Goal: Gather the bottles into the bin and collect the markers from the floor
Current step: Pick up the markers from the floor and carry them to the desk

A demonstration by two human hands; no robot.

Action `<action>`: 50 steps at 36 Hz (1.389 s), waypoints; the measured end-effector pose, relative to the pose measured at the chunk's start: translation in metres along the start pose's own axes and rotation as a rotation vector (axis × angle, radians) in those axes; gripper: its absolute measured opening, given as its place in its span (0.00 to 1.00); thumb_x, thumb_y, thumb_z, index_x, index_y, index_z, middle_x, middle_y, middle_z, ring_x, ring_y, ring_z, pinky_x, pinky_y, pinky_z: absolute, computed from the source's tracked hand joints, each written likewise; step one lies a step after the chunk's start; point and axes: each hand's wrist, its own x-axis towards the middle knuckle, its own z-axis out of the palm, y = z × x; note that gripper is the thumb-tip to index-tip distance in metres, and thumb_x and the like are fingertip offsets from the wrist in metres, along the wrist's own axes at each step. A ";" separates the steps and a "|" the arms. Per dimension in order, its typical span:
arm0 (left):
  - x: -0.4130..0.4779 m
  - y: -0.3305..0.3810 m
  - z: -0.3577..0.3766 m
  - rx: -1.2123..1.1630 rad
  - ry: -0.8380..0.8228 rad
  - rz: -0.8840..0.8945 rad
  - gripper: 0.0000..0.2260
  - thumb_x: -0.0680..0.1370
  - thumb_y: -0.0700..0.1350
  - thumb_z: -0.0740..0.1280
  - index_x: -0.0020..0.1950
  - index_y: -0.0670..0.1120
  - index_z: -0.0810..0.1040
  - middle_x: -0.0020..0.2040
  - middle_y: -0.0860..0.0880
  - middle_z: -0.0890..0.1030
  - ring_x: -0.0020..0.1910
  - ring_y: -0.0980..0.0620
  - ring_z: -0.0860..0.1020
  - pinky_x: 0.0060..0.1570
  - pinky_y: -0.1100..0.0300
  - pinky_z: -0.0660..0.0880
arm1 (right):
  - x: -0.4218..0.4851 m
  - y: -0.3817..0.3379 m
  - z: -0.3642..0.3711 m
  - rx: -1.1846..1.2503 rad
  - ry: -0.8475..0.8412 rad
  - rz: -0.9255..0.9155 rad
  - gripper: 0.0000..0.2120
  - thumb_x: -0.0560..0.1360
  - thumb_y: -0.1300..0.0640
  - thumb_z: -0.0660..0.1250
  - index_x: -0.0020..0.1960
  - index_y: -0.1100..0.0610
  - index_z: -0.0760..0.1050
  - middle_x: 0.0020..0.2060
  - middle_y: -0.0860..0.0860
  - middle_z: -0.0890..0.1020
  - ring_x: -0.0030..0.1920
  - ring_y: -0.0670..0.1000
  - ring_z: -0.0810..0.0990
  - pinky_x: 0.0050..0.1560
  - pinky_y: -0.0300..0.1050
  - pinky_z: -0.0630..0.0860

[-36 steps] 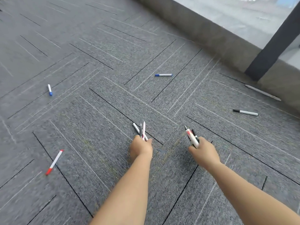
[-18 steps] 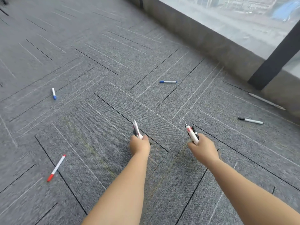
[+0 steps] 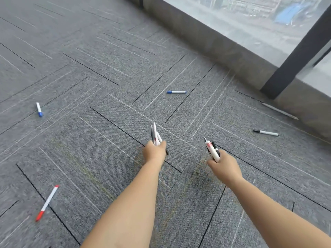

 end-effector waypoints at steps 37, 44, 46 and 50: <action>-0.011 0.164 0.143 0.110 -0.677 0.126 0.08 0.81 0.46 0.61 0.55 0.42 0.67 0.36 0.46 0.70 0.29 0.53 0.66 0.28 0.61 0.67 | 0.162 0.062 -0.202 -0.393 -0.139 0.046 0.06 0.77 0.54 0.65 0.53 0.51 0.71 0.48 0.51 0.79 0.51 0.55 0.78 0.42 0.46 0.70; -0.007 0.149 0.189 0.161 -0.614 0.111 0.09 0.80 0.49 0.62 0.55 0.44 0.69 0.36 0.47 0.71 0.30 0.53 0.68 0.27 0.61 0.68 | 0.197 0.106 -0.181 -0.494 -0.217 -0.005 0.15 0.76 0.56 0.65 0.61 0.50 0.68 0.51 0.52 0.80 0.50 0.56 0.79 0.43 0.47 0.73; -0.003 0.150 0.196 0.147 -0.583 0.101 0.10 0.80 0.48 0.62 0.55 0.43 0.68 0.36 0.46 0.71 0.29 0.53 0.68 0.26 0.60 0.68 | 0.203 0.107 -0.184 -0.539 -0.261 -0.022 0.15 0.75 0.58 0.65 0.60 0.50 0.69 0.49 0.51 0.79 0.47 0.55 0.78 0.40 0.46 0.72; 0.005 0.165 0.209 0.104 -0.489 0.101 0.10 0.81 0.47 0.62 0.54 0.42 0.67 0.35 0.46 0.70 0.28 0.52 0.67 0.26 0.60 0.67 | 0.220 0.103 -0.199 -0.597 -0.265 -0.058 0.10 0.77 0.57 0.65 0.58 0.55 0.71 0.48 0.51 0.78 0.48 0.56 0.78 0.41 0.46 0.71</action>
